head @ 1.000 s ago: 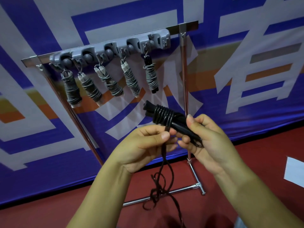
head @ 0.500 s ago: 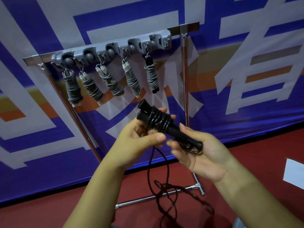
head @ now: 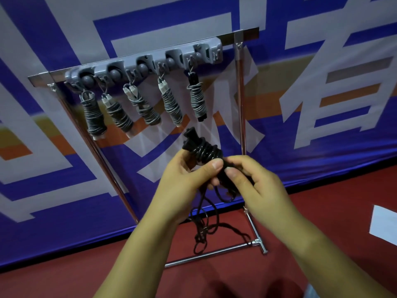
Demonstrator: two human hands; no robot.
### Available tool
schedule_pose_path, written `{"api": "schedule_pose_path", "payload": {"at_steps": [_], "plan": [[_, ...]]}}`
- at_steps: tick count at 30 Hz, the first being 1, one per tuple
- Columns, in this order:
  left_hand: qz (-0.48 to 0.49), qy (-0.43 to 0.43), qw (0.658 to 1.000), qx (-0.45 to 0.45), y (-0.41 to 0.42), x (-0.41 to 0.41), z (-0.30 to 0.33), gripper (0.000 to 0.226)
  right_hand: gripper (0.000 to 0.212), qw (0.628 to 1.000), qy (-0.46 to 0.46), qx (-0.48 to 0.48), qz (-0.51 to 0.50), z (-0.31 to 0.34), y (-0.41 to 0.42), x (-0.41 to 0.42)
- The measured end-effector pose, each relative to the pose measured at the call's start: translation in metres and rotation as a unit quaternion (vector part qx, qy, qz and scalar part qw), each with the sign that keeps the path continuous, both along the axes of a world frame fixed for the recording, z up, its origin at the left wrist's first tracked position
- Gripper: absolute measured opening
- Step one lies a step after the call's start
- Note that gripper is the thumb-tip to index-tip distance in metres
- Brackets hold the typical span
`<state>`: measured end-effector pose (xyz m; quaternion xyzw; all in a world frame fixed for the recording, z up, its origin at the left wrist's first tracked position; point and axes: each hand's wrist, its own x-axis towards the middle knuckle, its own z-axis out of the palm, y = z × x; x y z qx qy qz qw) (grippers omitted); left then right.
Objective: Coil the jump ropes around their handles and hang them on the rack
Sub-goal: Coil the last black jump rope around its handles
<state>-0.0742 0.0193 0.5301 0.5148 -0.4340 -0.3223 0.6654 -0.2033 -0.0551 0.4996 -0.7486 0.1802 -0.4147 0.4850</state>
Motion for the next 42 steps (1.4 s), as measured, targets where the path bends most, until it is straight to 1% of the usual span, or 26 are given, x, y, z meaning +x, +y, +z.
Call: {"api": "schedule_pose_path", "payload": {"at_steps": [3,7,9,12,16,20,22,24,25,28,30,32,34,36,37,38,39,40,42], "plan": [[-0.020,-0.007,1.000,0.011,0.001,0.005,0.000,0.022,0.015,0.999,-0.020,0.045,-0.001,-0.001,0.000,0.001],[-0.083,-0.005,0.996,0.027,0.005,0.015,0.002,0.029,0.023,0.984,-0.053,0.167,0.046,0.001,0.000,0.002],[-0.074,-0.014,0.997,0.029,0.004,0.016,0.002,0.032,0.018,0.976,-0.057,0.203,0.058,0.001,-0.002,0.004],[-0.020,-0.072,0.997,0.035,0.003,0.011,-0.001,0.033,0.020,0.968,-0.039,0.236,0.071,-0.002,-0.003,0.007],[0.024,-0.122,0.991,0.046,0.004,0.006,-0.006,0.031,0.034,0.969,-0.016,0.239,0.066,-0.007,-0.003,0.007],[0.040,-0.173,0.982,0.070,0.003,0.010,-0.008,0.036,0.035,0.977,0.019,0.205,0.056,-0.007,-0.007,0.005],[0.022,-0.191,0.977,0.090,0.003,0.011,-0.006,0.042,0.035,0.975,0.025,0.208,0.074,-0.004,-0.008,0.003],[0.000,-0.192,0.977,0.097,0.003,0.012,0.000,0.051,0.038,0.956,0.014,0.270,0.114,0.000,-0.009,0.000],[-0.004,-0.186,0.978,0.095,0.004,0.012,0.002,0.051,0.040,0.942,0.007,0.309,0.133,0.003,-0.009,-0.001],[-0.025,-0.122,0.989,0.078,0.004,0.017,0.006,0.036,0.035,0.900,-0.021,0.403,0.165,0.008,-0.008,-0.002],[-0.052,-0.075,0.995,0.052,0.003,0.020,0.004,0.035,0.033,0.875,-0.039,0.449,0.176,0.010,-0.009,-0.002],[-0.083,-0.038,0.996,0.025,0.002,0.023,0.002,0.035,0.033,0.859,-0.046,0.472,0.192,0.011,-0.009,0.000],[-0.112,-0.022,0.993,0.009,0.002,0.026,0.000,0.045,0.033,0.846,-0.046,0.488,0.212,0.011,-0.008,0.000],[-0.142,-0.026,0.990,0.001,0.004,0.029,-0.001,0.062,0.033,0.831,-0.038,0.502,0.238,0.011,-0.006,0.000],[-0.151,-0.033,0.988,0.002,0.005,0.029,-0.001,0.066,0.033,0.824,-0.033,0.506,0.251,0.011,-0.006,0.000],[-0.150,-0.040,0.988,0.003,0.005,0.029,-0.002,0.066,0.033,0.822,-0.029,0.506,0.259,0.011,-0.005,0.000],[-0.141,-0.048,0.989,0.002,0.005,0.029,-0.002,0.062,0.033,0.828,-0.024,0.496,0.260,0.011,-0.005,0.000],[-0.126,-0.050,0.991,0.002,0.005,0.028,-0.002,0.055,0.034,0.846,-0.014,0.470,0.250,0.010,-0.005,0.000],[-0.096,-0.040,0.995,0.006,0.004,0.027,-0.002,0.039,0.037,0.898,0.016,0.382,0.218,0.010,-0.007,0.001]]}}
